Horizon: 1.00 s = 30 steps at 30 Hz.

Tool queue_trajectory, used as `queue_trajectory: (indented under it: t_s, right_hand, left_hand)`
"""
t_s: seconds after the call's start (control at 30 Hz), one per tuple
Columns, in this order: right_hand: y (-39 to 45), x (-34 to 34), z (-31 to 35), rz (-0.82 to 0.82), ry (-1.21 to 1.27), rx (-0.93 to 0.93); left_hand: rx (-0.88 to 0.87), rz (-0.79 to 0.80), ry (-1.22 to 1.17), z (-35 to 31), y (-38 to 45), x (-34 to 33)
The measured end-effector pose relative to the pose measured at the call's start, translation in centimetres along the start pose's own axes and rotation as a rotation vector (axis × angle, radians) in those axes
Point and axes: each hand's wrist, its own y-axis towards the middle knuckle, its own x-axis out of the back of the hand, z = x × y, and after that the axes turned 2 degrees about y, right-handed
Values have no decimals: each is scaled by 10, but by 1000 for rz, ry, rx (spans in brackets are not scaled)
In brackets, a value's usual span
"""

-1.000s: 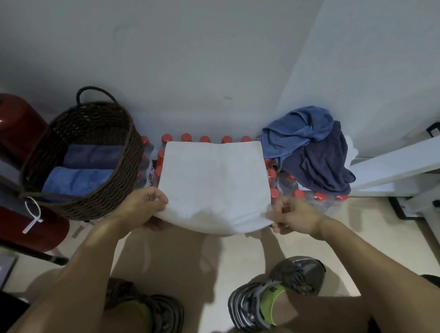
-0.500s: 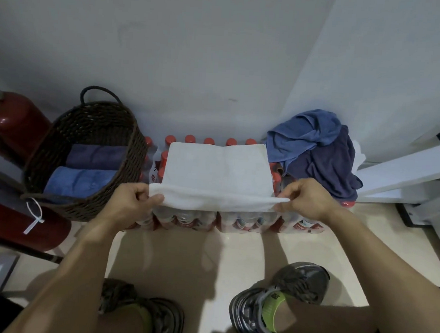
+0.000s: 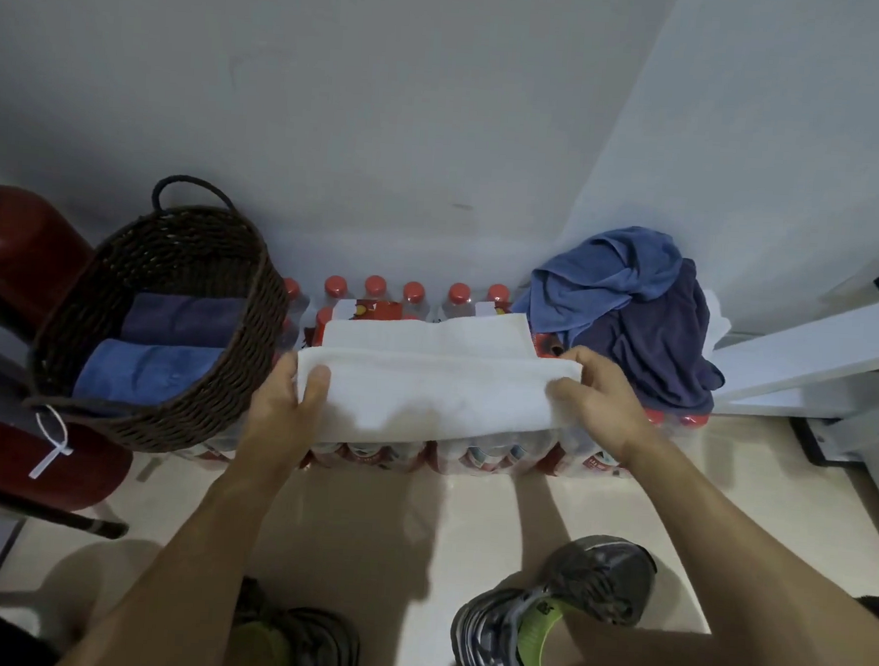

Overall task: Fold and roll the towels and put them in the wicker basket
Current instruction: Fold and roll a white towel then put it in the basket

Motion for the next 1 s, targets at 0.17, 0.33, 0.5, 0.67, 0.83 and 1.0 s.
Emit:
queue_trajectory:
  t_s: [0.17,0.33,0.5,0.67,0.83,1.0]
  right_hand:
    - [7,-18,-11,-156,18,117]
    - [22,-34,-14,-326,-222,247]
    - [51,-37,-23,-387,-381,182]
    - [79,-39,-29,-300,-525,151]
    - [96,-47,-35,-256,-643,135]
    - [105,-54,-38,-346,-678,104]
  left_hand:
    - [-45,-71,203,12,7,-6]
    - [-55,-120,190,14,18,-18]
    - [-85,-145,201,9,40,-28]
    - [9,-158,319,10,63,-34]
    - [154,-182,457,3,66,-46]
    - [152,-210,502,0,71,-47]
